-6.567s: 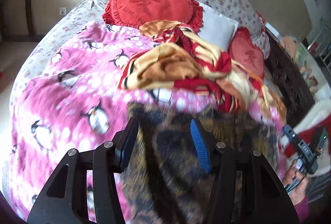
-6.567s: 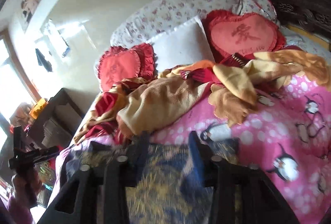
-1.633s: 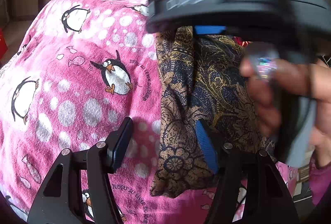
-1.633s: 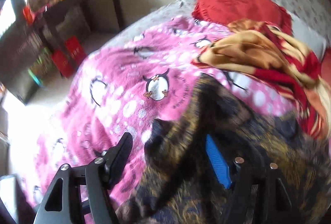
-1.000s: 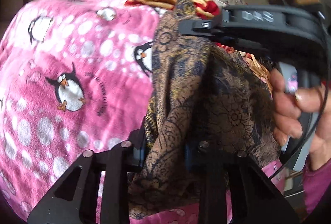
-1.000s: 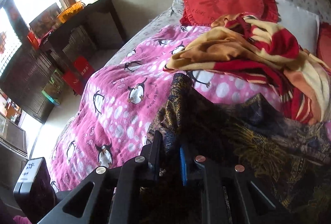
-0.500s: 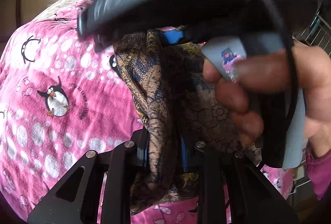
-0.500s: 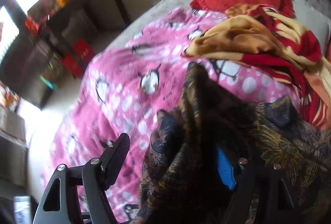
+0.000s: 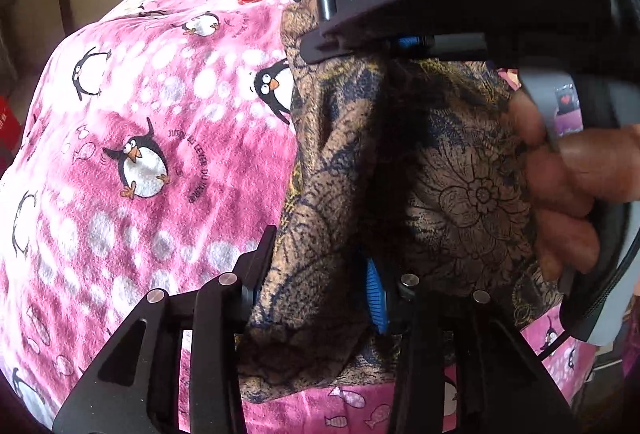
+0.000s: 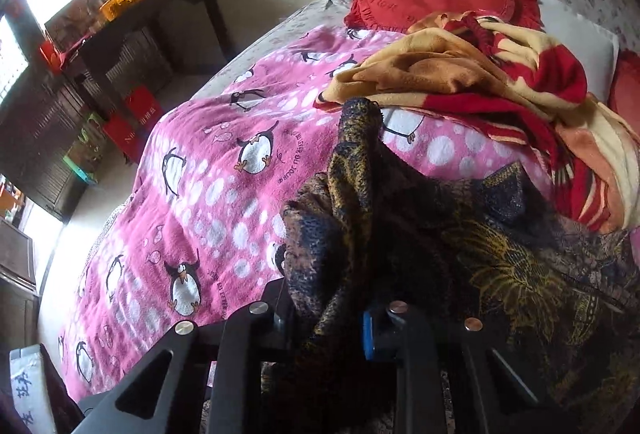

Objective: Fold small clothes

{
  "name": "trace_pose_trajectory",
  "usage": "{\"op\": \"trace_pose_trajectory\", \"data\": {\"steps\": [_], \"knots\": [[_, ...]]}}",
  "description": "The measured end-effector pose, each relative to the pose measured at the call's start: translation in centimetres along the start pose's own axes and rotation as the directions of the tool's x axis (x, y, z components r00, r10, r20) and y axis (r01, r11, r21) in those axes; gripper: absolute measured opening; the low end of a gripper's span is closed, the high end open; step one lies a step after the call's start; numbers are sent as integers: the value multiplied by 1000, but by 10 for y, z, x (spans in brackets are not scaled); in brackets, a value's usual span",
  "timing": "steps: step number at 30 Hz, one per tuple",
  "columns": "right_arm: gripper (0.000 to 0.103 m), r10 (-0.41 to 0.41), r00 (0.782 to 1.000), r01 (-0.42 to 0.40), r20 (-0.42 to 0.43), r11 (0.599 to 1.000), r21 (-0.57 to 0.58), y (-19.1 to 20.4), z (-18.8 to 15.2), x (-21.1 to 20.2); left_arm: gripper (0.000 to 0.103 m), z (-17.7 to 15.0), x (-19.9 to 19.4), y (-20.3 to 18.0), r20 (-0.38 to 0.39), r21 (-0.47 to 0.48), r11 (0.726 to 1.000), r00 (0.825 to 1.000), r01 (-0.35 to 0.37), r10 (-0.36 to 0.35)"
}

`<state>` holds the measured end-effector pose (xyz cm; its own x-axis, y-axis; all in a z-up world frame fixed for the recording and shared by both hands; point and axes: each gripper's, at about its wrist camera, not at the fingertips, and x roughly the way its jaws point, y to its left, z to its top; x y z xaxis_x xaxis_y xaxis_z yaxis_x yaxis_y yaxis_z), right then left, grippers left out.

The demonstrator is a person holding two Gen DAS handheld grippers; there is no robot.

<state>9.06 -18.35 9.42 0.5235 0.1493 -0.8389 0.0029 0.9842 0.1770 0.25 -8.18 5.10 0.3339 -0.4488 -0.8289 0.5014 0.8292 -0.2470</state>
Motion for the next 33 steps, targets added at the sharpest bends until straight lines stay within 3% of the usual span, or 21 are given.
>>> {"op": "trace_pose_trajectory", "data": {"steps": [5, 7, 10, 20, 33], "knots": [[22, 0, 1000, 0, 19, 1000, 4, 0, -2, -3, 38, -4, -1, -2, -2, 3, 1000, 1000, 9, -9], [22, 4, 1000, -4, 24, 1000, 2, -1, -2, -6, 19, -9, -11, -1, 1, 8, 999, 999, 52, -52], [19, 15, 999, -15, 32, 1000, -4, -4, -2, -16, 17, -10, -22, -11, 11, 52, 995, 996, 88, -89], [16, -29, 996, 29, 87, 1000, 6, -53, -11, -88, 16, 14, -51, -80, -23, 118, 956, 963, 269, -269], [15, -126, 982, 106, 138, 984, 146, -160, -54, -155, 16, 24, -43, -187, -74, 261, 909, 946, 325, -317]]}}
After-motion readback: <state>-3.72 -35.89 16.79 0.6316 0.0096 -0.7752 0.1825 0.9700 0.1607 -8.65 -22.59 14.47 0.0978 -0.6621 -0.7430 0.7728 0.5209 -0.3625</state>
